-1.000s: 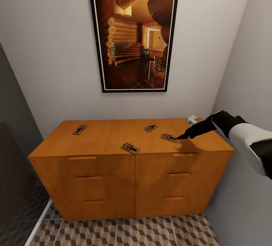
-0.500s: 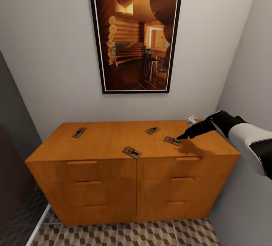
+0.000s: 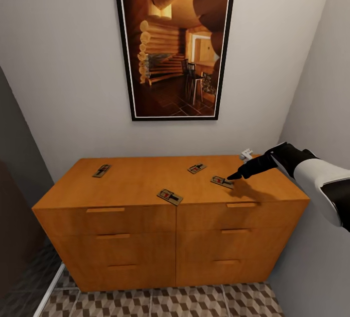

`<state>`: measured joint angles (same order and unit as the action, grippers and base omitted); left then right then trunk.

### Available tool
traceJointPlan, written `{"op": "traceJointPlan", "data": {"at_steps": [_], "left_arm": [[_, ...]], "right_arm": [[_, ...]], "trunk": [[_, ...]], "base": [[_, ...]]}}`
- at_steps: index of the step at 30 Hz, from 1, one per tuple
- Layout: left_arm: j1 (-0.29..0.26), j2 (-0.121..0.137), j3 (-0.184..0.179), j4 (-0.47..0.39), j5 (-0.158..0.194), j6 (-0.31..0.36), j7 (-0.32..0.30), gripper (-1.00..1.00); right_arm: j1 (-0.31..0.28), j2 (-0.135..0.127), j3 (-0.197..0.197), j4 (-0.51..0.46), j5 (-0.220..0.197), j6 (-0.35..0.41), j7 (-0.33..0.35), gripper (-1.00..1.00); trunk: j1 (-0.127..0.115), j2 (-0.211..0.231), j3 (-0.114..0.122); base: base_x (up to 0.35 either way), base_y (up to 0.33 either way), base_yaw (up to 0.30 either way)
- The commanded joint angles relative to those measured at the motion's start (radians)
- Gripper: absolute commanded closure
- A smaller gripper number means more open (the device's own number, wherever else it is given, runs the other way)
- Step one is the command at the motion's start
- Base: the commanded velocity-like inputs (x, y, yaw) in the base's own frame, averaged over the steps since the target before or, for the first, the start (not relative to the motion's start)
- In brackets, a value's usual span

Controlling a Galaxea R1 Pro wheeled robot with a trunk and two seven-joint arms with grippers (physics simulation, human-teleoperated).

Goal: Take the four mousetraps from the cabinet in the bathroom and place them on the bathroom floor. Make sure all four end up on the same floor surface, and ensure that at least two of them are either under or directly next to the same bathroom sink.

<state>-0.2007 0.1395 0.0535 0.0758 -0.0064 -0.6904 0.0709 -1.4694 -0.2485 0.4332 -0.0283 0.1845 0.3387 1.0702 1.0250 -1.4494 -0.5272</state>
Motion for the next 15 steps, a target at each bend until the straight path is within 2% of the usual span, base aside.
{"op": "traceJointPlan", "data": {"at_steps": [1,15], "left_arm": [[-0.002,0.0,0.005,0.004,-0.001,-0.006,0.0,-1.0],[-0.002,0.0,0.005,0.004,-0.001,-0.006,0.0,-1.0]], "right_arm": [[0.0,0.0,-0.008,-0.002,0.01,0.008,0.004,-1.0],[0.0,0.003,-0.008,0.0,0.01,0.008,0.004,-1.0]], "trunk": [[0.0,-0.001,-0.001],[0.0,-0.001,-0.001]], "base": [[0.0,0.0,0.0],[0.0,0.0,0.0]]}}
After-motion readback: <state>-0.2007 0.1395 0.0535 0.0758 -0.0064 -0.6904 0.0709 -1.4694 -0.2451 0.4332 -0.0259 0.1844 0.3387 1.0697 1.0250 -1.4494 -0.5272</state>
